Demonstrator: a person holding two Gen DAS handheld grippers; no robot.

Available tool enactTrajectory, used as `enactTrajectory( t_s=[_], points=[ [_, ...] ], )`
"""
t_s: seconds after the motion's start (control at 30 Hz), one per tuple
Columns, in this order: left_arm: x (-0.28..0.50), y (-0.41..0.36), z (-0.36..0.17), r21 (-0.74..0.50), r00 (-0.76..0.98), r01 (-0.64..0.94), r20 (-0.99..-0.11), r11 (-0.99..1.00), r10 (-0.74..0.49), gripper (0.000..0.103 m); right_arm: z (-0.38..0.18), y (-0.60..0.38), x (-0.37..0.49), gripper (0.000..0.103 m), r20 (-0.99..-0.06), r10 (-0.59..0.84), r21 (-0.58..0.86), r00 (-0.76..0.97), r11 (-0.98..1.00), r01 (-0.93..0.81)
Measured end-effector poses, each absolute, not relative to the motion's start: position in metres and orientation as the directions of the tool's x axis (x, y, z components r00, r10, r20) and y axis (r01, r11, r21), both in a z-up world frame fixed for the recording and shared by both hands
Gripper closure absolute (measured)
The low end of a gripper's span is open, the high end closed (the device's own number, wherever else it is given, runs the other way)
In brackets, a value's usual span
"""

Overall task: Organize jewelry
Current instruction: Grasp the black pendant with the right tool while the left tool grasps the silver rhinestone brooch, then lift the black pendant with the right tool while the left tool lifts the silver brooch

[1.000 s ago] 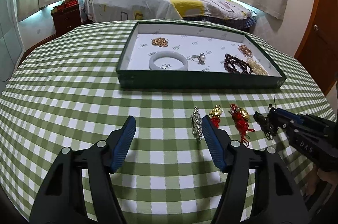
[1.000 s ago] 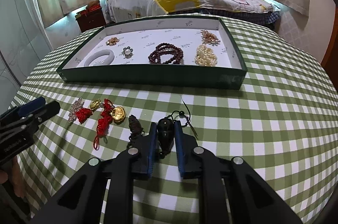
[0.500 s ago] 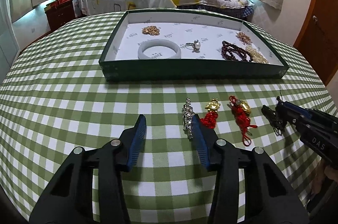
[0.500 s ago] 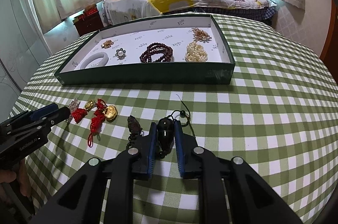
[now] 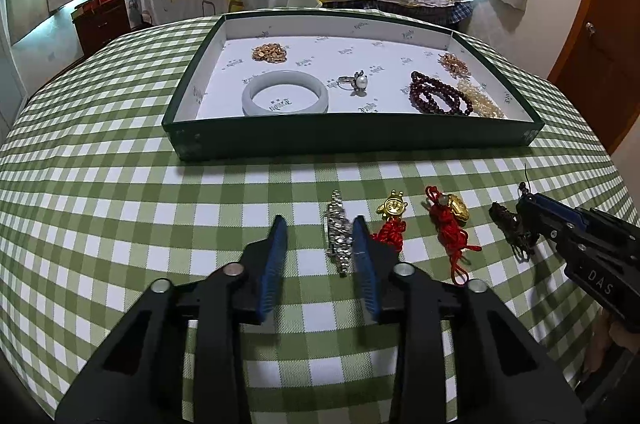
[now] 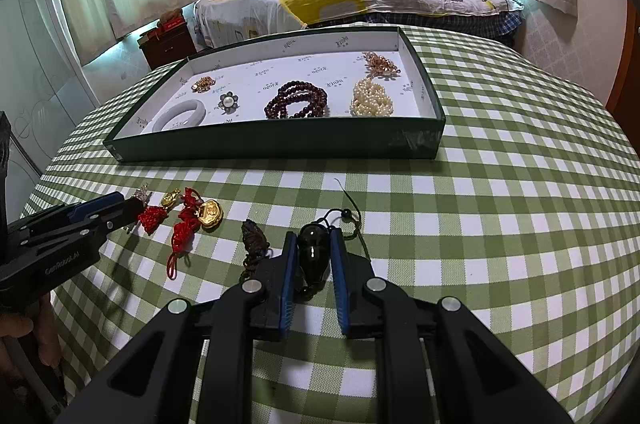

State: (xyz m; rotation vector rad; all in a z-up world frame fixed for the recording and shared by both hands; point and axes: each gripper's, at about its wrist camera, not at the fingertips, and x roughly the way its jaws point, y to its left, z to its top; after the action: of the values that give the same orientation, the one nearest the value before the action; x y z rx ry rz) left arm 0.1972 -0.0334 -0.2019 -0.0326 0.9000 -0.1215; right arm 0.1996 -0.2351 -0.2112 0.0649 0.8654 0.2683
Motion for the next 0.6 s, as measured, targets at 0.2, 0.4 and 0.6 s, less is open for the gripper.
enactTrajectory(
  t_s=[0.2, 0.4, 0.6],
  points=[
    [0.1978, -0.0344, -0.2028, -0.087, 0.612, 0.106, -0.779, 0.99, -0.134, 0.089, -0.2111, -0.2355, 0.1996, 0.085, -0.743, 0.26, 0.165, 0.617, 0.964, -0.207],
    [0.1974, -0.0345, -0.2027, -0.091, 0.613, 0.109, -0.777, 0.99, -0.139, 0.09, -0.2111, -0.2345, 0.1987, 0.085, -0.736, 0.267, 0.173, 0.622, 0.963, -0.209],
    [0.195, -0.0334, -0.2003, -0.088, 0.621, 0.107, -0.772, 0.99, -0.135, 0.09, -0.21, -0.2346, 0.1966, 0.085, -0.729, 0.272, 0.176, 0.628, 0.961, -0.212]
  ],
)
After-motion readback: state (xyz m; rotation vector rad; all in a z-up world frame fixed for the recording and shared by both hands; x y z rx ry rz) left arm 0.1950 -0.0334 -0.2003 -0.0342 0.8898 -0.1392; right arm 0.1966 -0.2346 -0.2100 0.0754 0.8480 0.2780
